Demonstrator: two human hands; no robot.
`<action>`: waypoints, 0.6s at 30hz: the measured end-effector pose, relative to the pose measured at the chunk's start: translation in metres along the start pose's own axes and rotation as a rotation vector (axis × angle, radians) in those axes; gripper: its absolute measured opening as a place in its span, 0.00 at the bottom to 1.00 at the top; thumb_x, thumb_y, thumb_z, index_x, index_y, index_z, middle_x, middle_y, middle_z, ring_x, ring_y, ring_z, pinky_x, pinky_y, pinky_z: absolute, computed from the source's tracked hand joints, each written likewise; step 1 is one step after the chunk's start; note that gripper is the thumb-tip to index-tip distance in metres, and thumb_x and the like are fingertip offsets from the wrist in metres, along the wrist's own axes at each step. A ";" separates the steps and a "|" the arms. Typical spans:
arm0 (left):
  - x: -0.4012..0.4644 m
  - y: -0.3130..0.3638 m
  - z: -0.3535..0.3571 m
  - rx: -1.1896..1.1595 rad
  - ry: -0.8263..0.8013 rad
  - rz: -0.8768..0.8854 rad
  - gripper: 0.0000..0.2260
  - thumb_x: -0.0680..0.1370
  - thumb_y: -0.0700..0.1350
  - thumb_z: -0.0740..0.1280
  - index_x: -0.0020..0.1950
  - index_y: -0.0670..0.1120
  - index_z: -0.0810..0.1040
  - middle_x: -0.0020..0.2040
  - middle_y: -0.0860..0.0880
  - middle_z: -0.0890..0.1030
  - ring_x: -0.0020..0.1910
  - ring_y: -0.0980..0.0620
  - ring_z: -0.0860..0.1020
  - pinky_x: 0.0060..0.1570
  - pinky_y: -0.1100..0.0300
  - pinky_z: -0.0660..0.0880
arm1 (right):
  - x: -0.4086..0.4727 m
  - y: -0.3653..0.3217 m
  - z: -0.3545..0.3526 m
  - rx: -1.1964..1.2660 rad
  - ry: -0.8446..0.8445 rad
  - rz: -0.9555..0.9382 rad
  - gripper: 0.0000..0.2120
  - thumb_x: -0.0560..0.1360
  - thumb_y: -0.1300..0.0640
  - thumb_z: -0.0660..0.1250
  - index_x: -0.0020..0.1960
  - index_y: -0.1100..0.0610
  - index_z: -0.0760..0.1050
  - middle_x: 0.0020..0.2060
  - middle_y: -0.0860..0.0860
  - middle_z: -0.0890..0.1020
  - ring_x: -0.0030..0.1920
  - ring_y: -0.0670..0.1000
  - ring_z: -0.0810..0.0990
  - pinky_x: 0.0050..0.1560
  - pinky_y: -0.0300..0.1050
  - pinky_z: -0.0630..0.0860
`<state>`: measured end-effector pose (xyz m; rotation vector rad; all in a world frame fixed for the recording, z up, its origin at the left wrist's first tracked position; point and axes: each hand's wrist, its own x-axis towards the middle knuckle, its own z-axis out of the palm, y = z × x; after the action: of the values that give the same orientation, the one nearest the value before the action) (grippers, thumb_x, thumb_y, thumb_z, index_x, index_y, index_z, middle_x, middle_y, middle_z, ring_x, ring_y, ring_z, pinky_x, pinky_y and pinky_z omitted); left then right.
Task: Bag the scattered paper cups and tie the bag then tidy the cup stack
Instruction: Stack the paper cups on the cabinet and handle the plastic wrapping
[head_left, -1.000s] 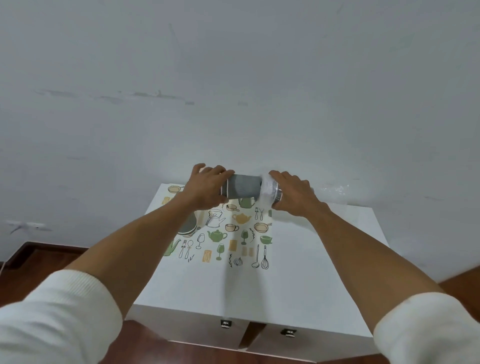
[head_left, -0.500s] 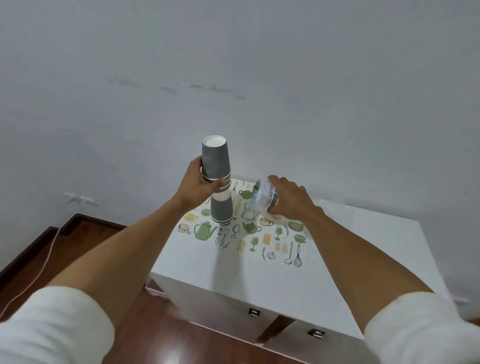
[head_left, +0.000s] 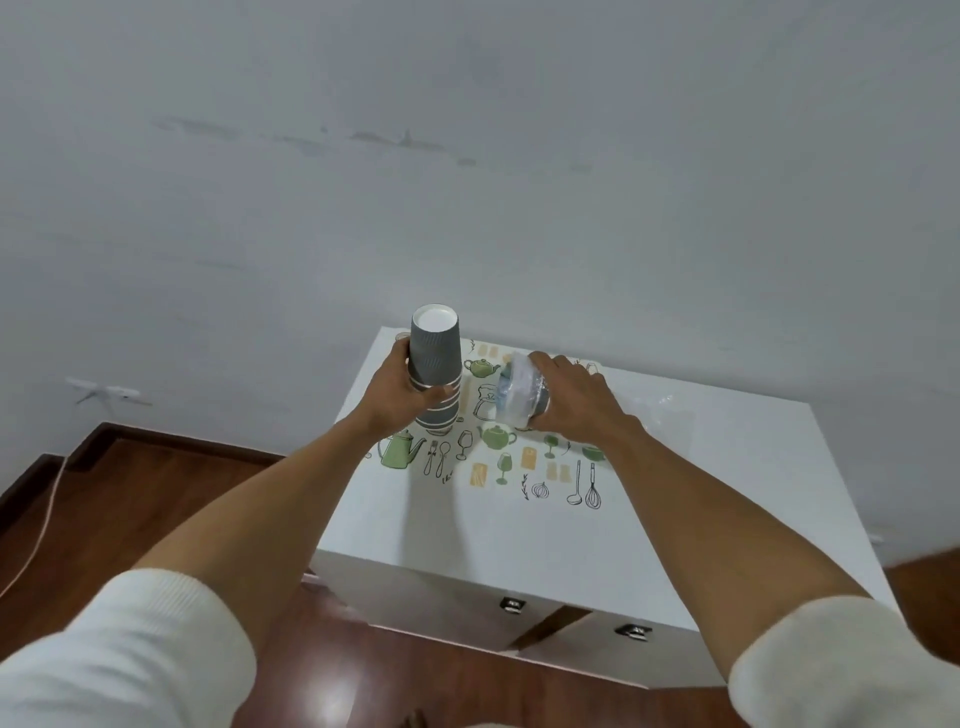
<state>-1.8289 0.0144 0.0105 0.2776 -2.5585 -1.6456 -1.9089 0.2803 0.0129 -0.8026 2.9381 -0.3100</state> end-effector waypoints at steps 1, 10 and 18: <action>0.000 -0.004 0.002 0.000 -0.001 -0.005 0.33 0.71 0.45 0.80 0.71 0.51 0.66 0.61 0.55 0.77 0.59 0.54 0.77 0.56 0.57 0.75 | -0.001 0.000 0.002 -0.005 -0.008 0.010 0.42 0.65 0.41 0.77 0.73 0.48 0.61 0.59 0.51 0.75 0.57 0.59 0.77 0.57 0.58 0.73; 0.013 -0.018 0.005 -0.035 0.047 0.007 0.34 0.71 0.41 0.80 0.72 0.47 0.67 0.62 0.53 0.76 0.58 0.56 0.77 0.49 0.70 0.72 | 0.000 0.002 0.019 -0.004 -0.026 0.021 0.42 0.64 0.41 0.75 0.73 0.45 0.59 0.58 0.51 0.74 0.57 0.58 0.76 0.56 0.56 0.71; 0.046 -0.019 -0.003 -0.021 0.078 -0.009 0.33 0.71 0.42 0.79 0.71 0.46 0.67 0.59 0.55 0.75 0.56 0.55 0.76 0.48 0.69 0.73 | 0.013 -0.003 0.026 -0.018 -0.072 0.036 0.47 0.63 0.36 0.76 0.76 0.43 0.58 0.61 0.51 0.74 0.61 0.57 0.74 0.61 0.56 0.70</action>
<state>-1.8717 -0.0046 -0.0068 0.3454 -2.4860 -1.6296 -1.9151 0.2667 -0.0122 -0.7455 2.8888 -0.2465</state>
